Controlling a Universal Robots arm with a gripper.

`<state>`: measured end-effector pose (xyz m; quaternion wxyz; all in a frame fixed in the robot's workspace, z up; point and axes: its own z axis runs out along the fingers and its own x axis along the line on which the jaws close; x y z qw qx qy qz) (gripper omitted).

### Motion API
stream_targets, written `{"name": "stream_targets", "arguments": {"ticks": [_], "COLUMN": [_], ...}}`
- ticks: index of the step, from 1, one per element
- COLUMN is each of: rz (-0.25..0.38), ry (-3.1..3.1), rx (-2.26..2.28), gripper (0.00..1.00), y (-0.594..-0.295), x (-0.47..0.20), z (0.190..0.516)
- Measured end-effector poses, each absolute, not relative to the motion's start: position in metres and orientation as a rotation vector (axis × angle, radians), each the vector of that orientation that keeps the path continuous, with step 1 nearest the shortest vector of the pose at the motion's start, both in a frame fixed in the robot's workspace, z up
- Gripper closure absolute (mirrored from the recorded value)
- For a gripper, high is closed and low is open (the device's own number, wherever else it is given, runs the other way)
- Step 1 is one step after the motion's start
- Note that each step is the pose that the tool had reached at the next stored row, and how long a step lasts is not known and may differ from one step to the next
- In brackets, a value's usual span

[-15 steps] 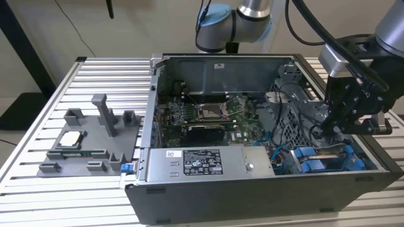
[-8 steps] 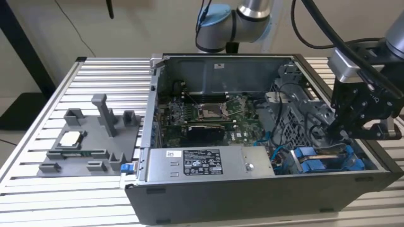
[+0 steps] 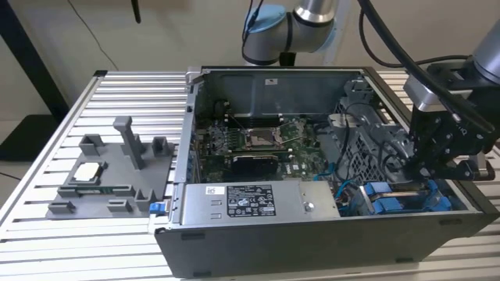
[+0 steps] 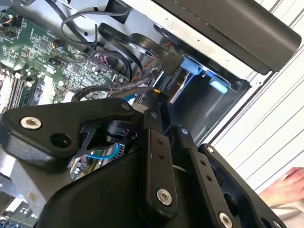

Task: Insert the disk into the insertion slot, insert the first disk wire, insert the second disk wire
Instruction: 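Insert the second disk wire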

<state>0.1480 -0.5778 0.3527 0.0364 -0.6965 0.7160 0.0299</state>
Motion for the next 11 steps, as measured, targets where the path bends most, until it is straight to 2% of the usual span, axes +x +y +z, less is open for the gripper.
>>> {"name": "stream_targets", "arguments": {"ticks": [11], "rz": [0.087], "ry": [2.201], "rx": [-2.141], "gripper": [0.81], "y": [-0.5778], "x": [0.1546], "z": [0.3428]}}
